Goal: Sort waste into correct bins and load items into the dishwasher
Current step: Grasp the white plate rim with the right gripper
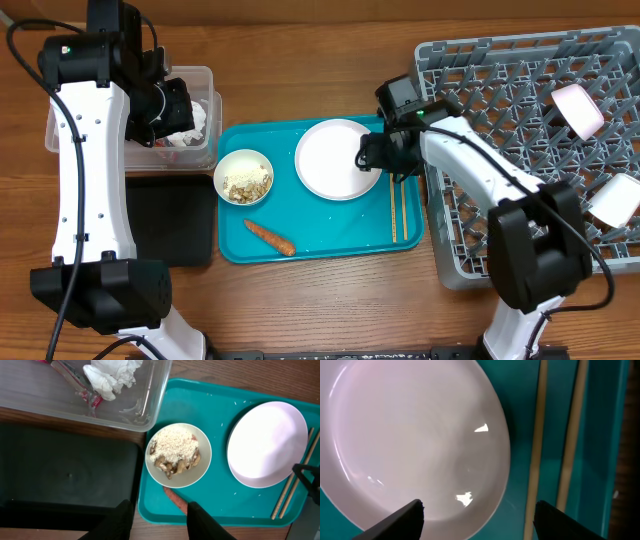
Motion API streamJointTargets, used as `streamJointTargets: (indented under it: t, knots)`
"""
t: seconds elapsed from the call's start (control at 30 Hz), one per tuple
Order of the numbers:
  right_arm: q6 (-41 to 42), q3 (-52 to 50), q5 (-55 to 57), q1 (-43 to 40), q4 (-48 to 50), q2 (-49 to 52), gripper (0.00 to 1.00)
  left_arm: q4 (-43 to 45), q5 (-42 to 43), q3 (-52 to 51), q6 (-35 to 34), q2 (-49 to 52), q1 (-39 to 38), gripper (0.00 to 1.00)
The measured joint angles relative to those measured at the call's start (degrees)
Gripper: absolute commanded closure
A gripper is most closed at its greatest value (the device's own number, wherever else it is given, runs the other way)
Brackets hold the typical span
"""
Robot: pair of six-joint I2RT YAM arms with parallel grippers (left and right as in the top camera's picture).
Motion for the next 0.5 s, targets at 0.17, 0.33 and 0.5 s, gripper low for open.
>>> streamJointTargets:
  t: [0.17,0.33,0.5]
  knots:
    - [1.44,0.0,0.0,1.07,0.31,1.77,0.35,0.0,-0.02,0.0,0.0,0.0,0.0,0.61]
    - [3.93,0.0,0.02,1.27,0.85,3.69,0.48,0.04,0.0,0.0,0.0,0.0,0.0,0.61]
    - [6.16,0.0,0.15,1.27,0.57,4.66,0.59,0.02,-0.02,0.0,0.0,0.0,0.0,0.61]
